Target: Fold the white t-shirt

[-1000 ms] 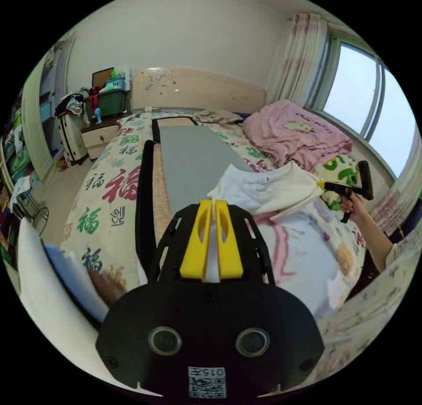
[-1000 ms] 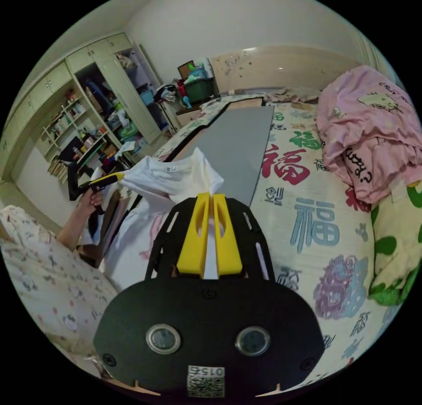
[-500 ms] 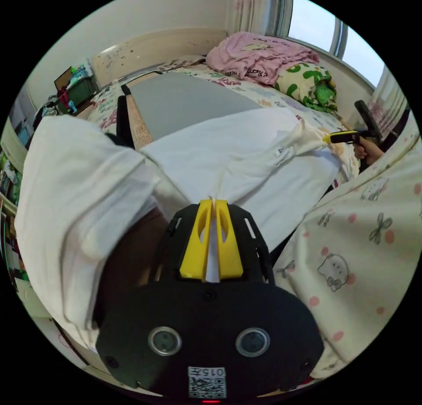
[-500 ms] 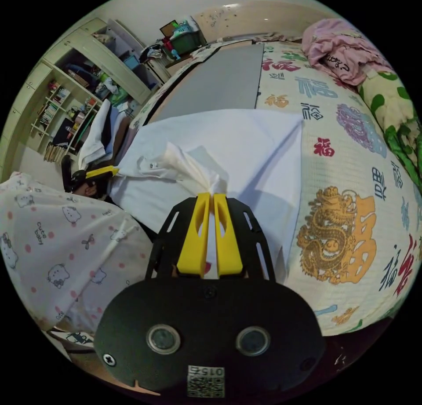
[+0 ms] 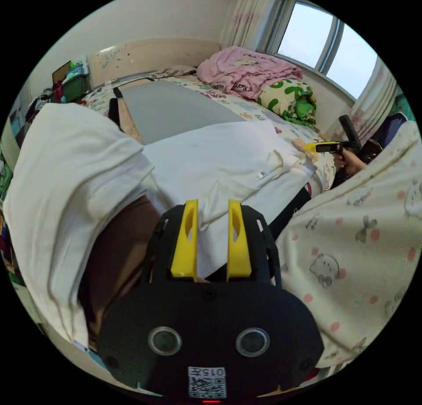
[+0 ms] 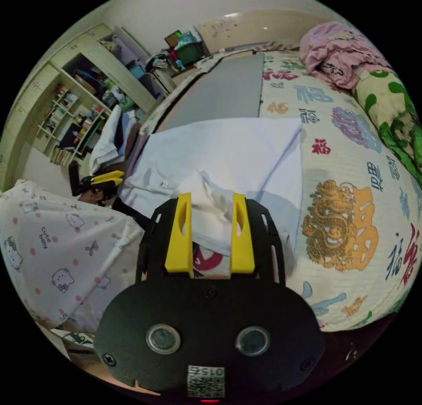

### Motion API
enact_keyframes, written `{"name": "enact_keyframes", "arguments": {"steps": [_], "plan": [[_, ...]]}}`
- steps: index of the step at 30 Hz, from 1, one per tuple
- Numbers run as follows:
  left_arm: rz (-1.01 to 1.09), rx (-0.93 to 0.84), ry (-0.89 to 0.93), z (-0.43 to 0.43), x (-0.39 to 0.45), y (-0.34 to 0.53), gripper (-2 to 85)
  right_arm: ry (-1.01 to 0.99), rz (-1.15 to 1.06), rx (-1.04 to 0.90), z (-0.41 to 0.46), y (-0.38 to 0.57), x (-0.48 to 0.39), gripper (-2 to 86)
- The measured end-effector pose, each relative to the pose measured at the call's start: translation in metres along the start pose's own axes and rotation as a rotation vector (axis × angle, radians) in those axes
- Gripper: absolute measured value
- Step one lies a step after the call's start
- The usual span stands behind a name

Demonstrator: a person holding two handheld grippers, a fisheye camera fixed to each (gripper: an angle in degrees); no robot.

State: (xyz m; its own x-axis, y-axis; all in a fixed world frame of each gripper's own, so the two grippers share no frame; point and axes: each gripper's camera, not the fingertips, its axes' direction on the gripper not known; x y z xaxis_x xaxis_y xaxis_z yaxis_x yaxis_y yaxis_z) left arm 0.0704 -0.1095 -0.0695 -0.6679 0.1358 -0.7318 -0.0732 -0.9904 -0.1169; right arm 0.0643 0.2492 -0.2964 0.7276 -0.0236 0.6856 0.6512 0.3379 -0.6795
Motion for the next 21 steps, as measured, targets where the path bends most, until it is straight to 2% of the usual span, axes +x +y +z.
{"name": "enact_keyframes", "arguments": {"steps": [3,6,8,10,14,17,21], "plan": [[0.008,-0.045,-0.015,0.028,-0.004,-0.017,12.3,-0.009,-0.02,-0.13,0.022,-0.01,0.015,12.6],[0.014,-0.11,0.021,0.052,-0.01,-0.018,10.4,-0.021,-0.006,-0.235,0.033,0.002,0.033,10.3],[0.048,-0.082,0.063,0.031,-0.005,-0.012,7.8,-0.067,-0.009,-0.224,0.014,0.019,0.039,8.8],[0.092,-0.066,0.14,0.008,0.001,-0.003,7.1,-0.193,-0.028,-0.226,-0.016,0.053,0.046,6.8],[0.128,-0.103,0.212,-0.033,0.009,0.029,6.7,-0.232,0.017,-0.244,-0.05,0.115,0.068,5.8],[0.045,-0.062,0.172,-0.065,0.0,0.042,6.8,-0.201,0.109,-0.175,-0.077,0.153,0.096,6.2],[-0.054,0.032,0.096,-0.096,-0.008,0.031,7.1,-0.152,0.257,0.026,-0.11,0.173,0.144,8.2]]}}
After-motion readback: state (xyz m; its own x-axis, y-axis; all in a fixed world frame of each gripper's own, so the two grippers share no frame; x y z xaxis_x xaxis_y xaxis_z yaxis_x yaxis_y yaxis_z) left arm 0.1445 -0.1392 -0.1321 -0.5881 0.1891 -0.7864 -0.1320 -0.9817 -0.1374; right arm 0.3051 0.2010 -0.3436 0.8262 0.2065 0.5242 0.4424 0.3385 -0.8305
